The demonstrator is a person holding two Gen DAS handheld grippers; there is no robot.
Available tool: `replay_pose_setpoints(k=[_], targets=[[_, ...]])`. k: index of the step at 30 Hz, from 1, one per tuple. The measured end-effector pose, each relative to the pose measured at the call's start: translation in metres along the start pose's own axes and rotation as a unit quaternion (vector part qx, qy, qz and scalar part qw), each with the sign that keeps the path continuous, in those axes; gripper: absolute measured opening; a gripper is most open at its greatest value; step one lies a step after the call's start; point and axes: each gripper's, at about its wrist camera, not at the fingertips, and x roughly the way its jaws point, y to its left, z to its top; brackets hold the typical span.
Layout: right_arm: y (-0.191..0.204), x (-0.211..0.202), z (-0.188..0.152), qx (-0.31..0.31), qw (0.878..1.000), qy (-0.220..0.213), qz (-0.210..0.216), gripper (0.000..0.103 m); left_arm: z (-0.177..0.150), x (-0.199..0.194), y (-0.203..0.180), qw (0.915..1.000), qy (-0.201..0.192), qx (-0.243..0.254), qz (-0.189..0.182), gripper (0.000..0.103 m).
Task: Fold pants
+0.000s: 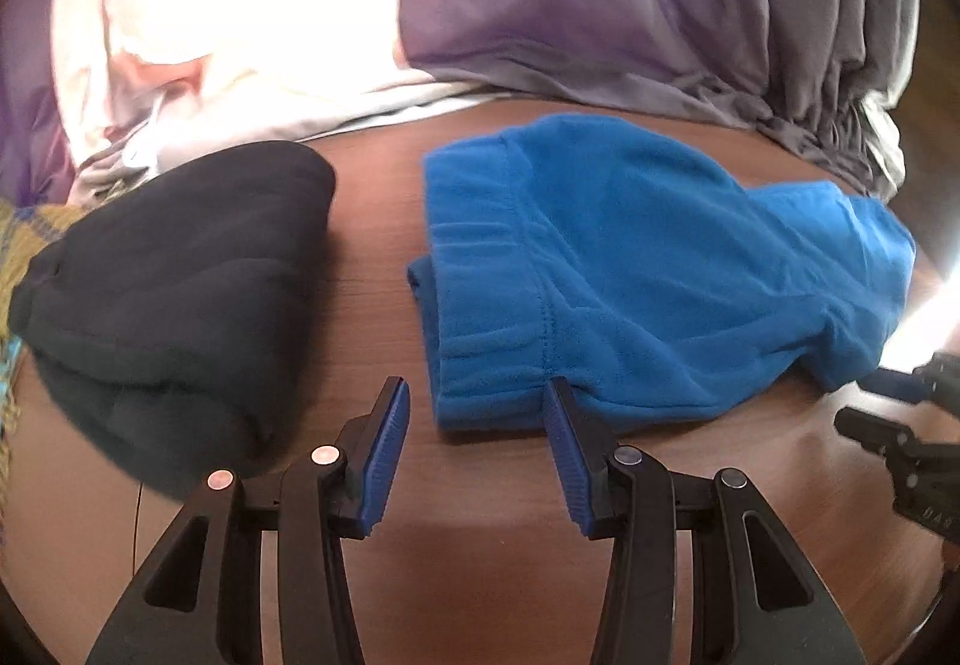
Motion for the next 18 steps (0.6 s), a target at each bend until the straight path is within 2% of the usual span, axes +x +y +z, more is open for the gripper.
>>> replay_pose_setpoints(k=[4, 11, 18], targets=[[0.0, 0.001, 0.005, -0.007, 1.0, 0.005, -0.013, 0.037, 0.007, 0.0, 0.001, 0.9999, 0.002, 0.007, -0.007, 0.046], [-0.012, -0.009, 0.033, -0.001, 0.999, -0.037, -0.019, 0.037, 0.018, 0.007, 0.002, 0.9999, -0.003, 0.015, -0.001, 0.051], [-0.012, 0.001, 0.032, 0.001, 1.0, -0.004, 0.008, 0.037, 0.017, 0.016, 0.002, 0.9993, 0.009, 0.034, -0.008, 0.051]])
